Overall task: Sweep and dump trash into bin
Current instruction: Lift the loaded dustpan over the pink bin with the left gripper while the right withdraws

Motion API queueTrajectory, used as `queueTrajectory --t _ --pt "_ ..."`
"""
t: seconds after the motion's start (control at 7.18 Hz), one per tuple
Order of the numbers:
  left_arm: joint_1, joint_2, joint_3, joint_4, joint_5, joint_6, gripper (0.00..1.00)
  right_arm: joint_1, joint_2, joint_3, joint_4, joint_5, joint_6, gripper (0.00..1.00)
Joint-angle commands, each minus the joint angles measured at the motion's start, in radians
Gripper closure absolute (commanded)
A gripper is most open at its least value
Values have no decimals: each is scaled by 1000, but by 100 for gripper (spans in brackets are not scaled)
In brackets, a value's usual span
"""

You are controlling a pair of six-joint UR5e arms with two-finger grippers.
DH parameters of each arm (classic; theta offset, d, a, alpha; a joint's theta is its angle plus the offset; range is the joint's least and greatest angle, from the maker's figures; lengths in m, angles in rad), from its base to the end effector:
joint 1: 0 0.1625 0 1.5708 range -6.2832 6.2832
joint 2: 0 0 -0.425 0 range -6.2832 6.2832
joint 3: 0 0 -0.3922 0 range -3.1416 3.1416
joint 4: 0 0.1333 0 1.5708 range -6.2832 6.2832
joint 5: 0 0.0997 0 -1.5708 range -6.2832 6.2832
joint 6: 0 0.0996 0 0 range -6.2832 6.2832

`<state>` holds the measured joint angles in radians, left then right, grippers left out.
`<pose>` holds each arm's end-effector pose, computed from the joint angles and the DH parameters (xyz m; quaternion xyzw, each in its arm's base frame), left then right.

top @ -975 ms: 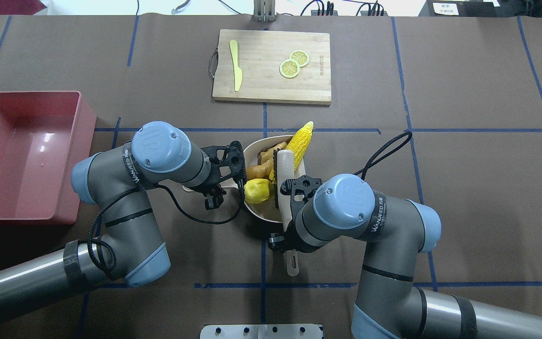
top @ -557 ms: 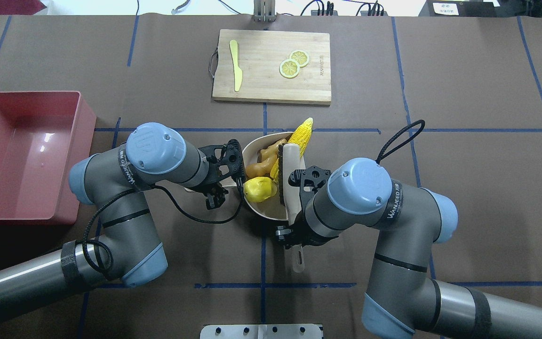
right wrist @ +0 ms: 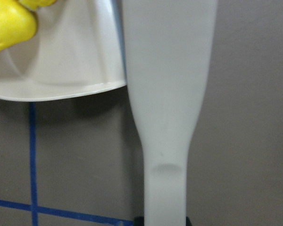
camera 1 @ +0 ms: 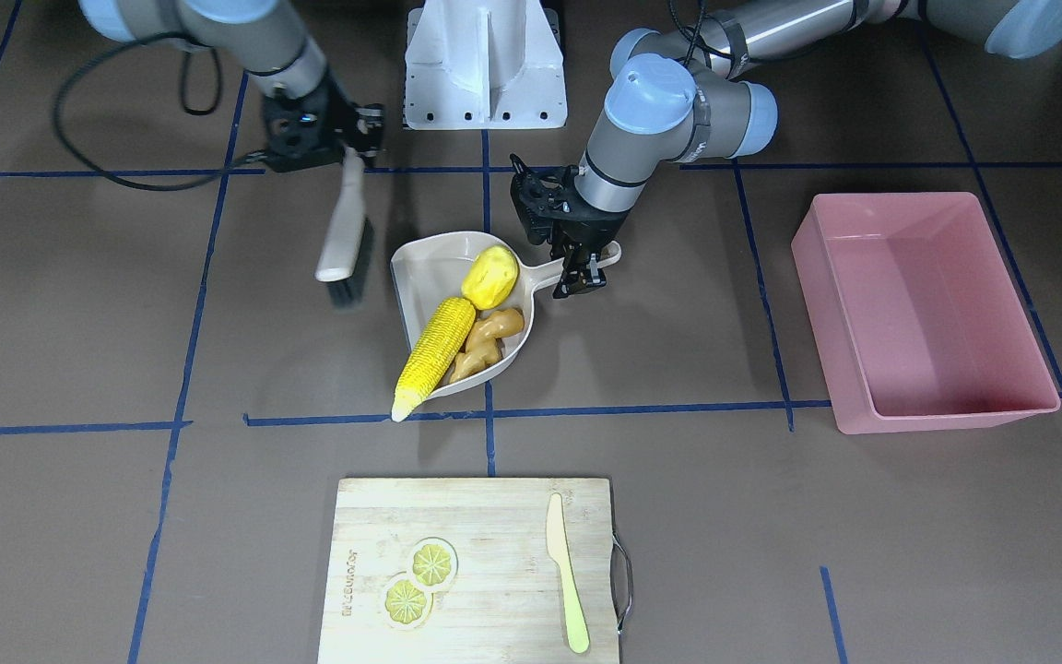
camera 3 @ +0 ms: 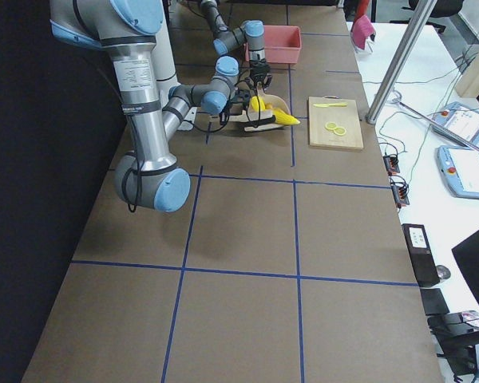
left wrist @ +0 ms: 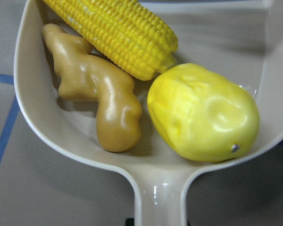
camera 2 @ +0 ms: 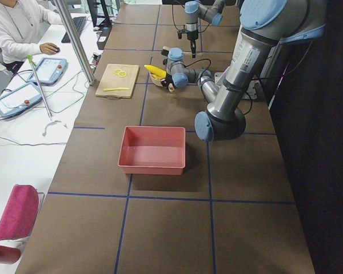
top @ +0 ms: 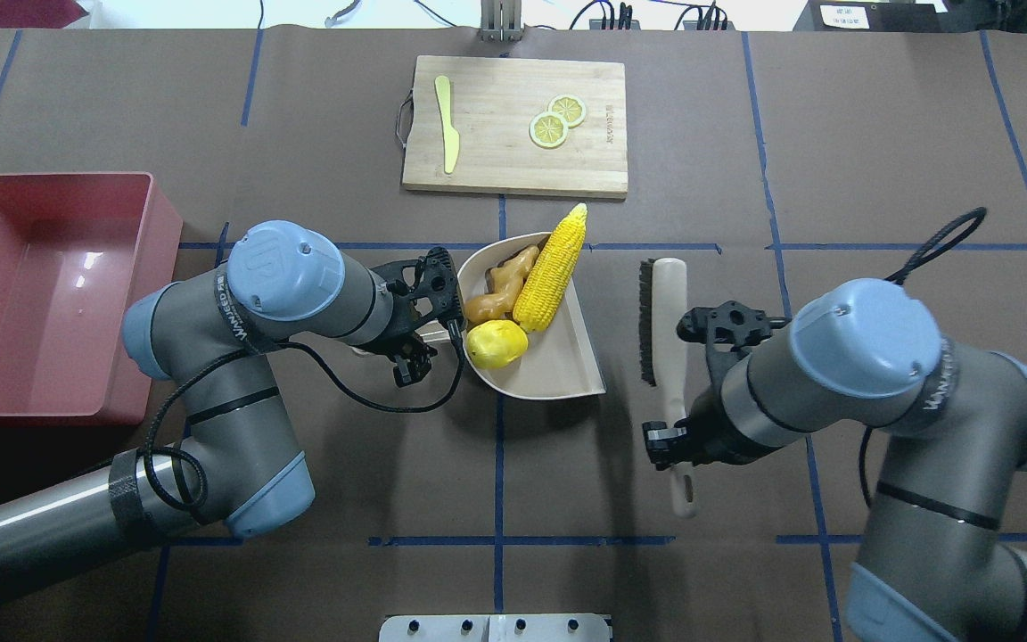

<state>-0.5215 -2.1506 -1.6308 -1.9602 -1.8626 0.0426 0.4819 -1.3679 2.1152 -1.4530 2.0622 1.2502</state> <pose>0.5380 -0.4298 0.2476 0.3655 0.3457 0.5083 0.6989 -0.4073 -0.3104 0.2933 -0.0445 -0.4605 -0.0307 0.8860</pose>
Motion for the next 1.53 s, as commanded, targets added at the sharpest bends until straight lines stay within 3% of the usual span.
queueTrajectory --t 0.0,0.28,0.56,0.84,1.11,1.39 --pt "-17 0 -14 -2 -7 -15 99 75 -95 39 0 42 -38 98" --pt "-70 3 -52 0 -82 -39 100 119 -173 48 3 42 -89 98" --pt "-161 134 -177 1 -154 -36 100 170 -311 60 41 41 -181 98" --pt "-312 239 -219 0 -298 -6 99 188 -501 -15 245 38 -233 98" --pt "-498 349 -222 0 -422 214 99 214 -572 -130 409 47 -242 98" --pt "-688 490 -209 0 -539 470 99 292 -586 -174 434 102 -314 98"
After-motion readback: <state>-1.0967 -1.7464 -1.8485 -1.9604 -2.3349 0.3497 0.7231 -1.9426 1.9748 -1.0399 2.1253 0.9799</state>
